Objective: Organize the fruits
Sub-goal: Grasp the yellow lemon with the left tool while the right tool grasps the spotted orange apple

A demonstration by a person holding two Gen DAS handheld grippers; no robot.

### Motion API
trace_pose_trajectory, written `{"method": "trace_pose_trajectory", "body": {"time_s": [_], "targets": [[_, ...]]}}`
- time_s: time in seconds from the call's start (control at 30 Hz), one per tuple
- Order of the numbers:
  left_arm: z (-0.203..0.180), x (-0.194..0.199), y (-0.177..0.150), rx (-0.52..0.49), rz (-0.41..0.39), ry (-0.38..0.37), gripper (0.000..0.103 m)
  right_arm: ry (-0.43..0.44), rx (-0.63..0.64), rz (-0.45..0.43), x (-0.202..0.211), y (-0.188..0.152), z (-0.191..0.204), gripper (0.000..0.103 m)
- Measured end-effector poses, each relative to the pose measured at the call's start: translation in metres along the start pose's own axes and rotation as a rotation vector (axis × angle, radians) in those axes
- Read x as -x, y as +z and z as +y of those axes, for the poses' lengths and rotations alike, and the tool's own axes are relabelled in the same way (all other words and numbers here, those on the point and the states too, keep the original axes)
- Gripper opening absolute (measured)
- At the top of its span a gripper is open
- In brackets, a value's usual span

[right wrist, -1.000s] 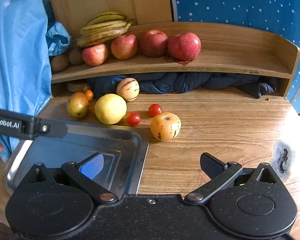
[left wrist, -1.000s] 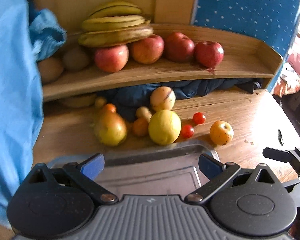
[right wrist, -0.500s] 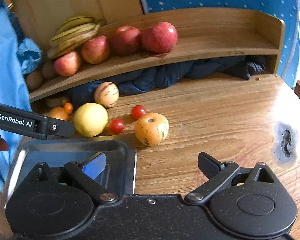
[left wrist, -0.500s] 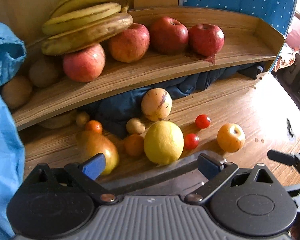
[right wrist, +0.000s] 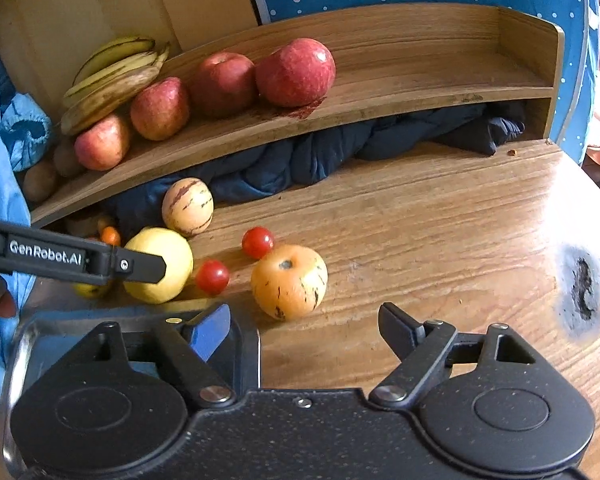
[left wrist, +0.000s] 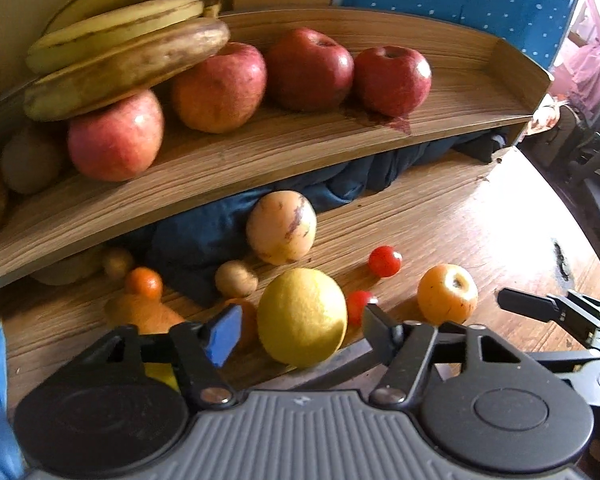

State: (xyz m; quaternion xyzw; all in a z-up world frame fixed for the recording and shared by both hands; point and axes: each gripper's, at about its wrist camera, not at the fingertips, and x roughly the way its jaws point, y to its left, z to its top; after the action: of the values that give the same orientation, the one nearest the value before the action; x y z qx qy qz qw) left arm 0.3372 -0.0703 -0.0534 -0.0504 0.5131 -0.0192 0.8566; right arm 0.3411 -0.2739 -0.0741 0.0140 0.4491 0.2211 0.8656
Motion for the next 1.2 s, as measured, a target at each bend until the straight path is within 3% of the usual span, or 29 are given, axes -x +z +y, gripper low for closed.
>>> {"method": "trace_pose_trajectory", "body": {"time_s": [0.27,0.9,1.0,1.1,1.2], "targets": [[0.001,-0.002,0.003,-0.003,-0.022,-0.003,0.055,0.007,0.006,0.007,-0.013,0.007,0.003,0.075],[-0.005,-0.018,0.006,-0.064,0.015,0.006,0.059,0.030,0.023,0.039,-0.030,0.011,0.007,0.065],[-0.006,-0.018,0.006,-0.068,0.013,0.008,0.058,0.027,0.026,0.039,-0.031,0.011,0.007,0.061],[-0.005,-0.018,0.006,-0.062,0.012,0.008,0.057,0.026,0.029,0.037,-0.032,0.011,0.008,0.049],[-0.004,-0.016,0.006,-0.053,0.010,0.001,0.057,0.024,0.034,0.037,-0.030,0.010,0.009,0.049]]}}
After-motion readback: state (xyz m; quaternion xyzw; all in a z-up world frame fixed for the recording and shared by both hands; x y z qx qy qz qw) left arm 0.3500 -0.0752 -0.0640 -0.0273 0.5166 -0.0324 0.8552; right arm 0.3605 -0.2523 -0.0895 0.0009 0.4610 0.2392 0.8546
